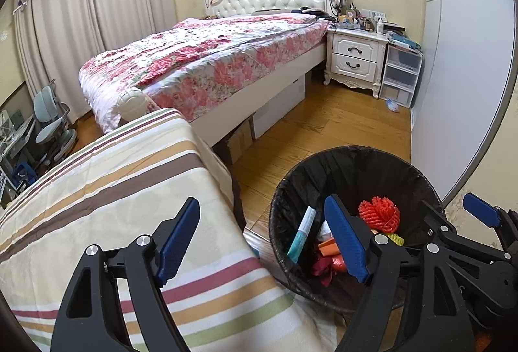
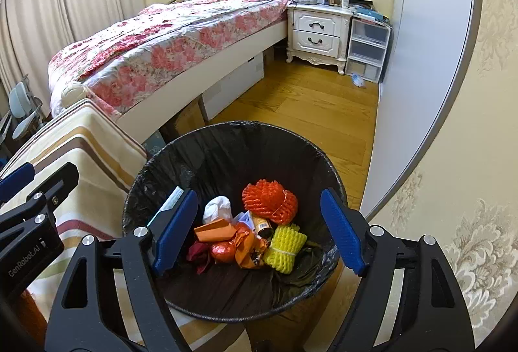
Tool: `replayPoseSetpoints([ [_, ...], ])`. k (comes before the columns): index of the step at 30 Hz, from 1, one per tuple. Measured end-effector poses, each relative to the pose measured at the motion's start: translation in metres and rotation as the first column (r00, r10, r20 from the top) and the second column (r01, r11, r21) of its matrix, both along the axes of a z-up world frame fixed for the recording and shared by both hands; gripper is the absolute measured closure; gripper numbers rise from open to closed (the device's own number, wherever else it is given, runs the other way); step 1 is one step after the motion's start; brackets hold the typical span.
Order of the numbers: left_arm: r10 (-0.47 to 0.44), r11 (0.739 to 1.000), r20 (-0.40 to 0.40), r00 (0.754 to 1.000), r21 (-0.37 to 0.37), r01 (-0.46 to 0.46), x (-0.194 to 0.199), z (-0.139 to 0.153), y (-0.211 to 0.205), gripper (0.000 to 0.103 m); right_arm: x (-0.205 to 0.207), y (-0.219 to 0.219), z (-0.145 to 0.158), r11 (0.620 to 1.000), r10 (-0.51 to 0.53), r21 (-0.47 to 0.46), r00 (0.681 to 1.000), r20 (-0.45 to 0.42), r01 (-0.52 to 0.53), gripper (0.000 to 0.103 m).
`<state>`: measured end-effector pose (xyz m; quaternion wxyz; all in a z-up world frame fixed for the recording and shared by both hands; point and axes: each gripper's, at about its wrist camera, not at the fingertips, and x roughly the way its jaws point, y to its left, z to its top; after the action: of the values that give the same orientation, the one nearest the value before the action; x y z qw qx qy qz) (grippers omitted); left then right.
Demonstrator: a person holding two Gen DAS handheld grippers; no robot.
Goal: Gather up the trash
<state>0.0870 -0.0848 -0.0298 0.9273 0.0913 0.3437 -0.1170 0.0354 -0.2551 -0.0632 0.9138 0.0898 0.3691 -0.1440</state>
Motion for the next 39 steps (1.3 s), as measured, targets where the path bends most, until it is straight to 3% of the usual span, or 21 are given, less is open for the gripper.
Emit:
replayPoseSetpoints([
  [22, 0.112, 0.991, 0.055, 0.992, -0.076, -0.108, -0.065, 0.027, 0.072, 0.022, -0.056, 0.067, 0.045, 0.989, 0.132, -0.083, 0.986, 0.101, -0.123, 0.02],
  [39, 0.124, 0.989, 0.073, 0.99, -0.094, -0.117, -0.079, 0.03, 0.081, 0.022, -0.072, 0.074, 0.058, 0.986, 0.143, -0.11, 0.981, 0.129, -0.129, 0.02],
])
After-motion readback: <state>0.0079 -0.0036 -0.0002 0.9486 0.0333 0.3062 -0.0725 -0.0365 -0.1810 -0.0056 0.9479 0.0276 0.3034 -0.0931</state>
